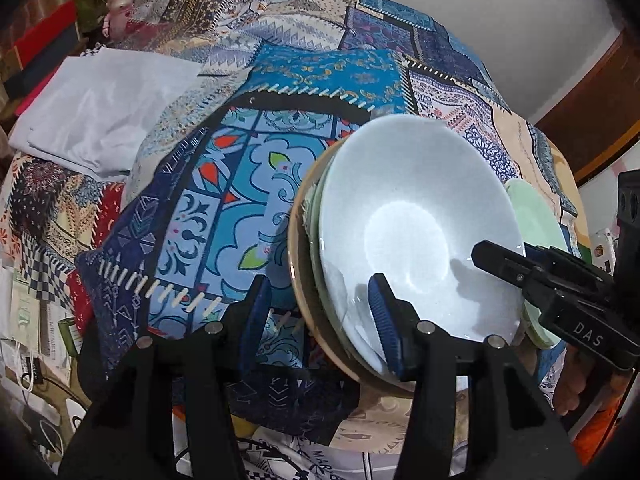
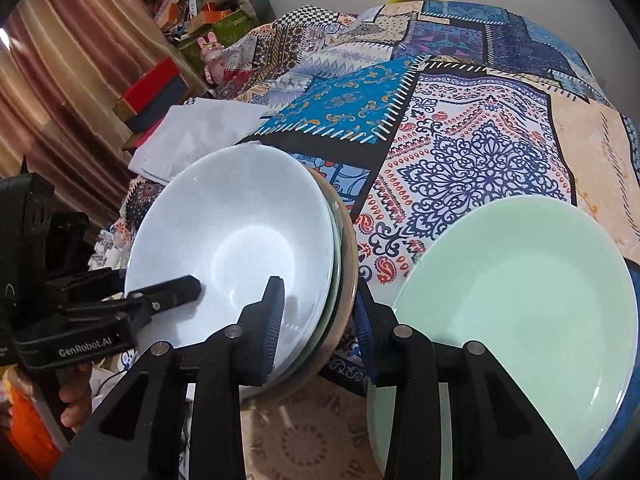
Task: Organize plates and bowls
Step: 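Grip the rims of the nested bowl stack with both tools and lift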
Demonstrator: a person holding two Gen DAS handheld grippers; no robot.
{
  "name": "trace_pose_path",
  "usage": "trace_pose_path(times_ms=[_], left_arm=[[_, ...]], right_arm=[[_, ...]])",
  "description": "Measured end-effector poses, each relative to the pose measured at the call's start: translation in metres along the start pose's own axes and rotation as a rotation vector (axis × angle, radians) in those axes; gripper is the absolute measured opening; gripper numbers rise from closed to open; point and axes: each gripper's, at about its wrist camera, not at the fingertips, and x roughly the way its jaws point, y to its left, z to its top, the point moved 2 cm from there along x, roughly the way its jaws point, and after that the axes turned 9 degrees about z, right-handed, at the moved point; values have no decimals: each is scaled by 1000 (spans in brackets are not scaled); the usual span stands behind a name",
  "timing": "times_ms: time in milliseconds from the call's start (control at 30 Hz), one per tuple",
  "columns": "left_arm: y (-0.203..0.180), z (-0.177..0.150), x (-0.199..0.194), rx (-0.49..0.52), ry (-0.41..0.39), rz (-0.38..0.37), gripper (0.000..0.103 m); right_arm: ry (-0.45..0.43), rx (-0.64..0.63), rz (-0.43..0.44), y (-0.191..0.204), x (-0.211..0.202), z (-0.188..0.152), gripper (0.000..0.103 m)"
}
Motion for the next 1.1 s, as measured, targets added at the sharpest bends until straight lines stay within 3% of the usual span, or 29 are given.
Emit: trace_pose_path(times_ms=[333,433,833,1100], left_arm=[[-2,1,7,3,2,-33,44],[-4,0,7,5,9,-61,36],[-14,3,-1,-9,-19,3,36],[-20,6,-7,-12,-32,-13,36]], right_arm=[[17,-6,-23,4,13,0,33],[11,1,-30,3,12,0,30],[-14,44,-17,1,2,1,28],[-56,52,-27,-1,-16,3,28]])
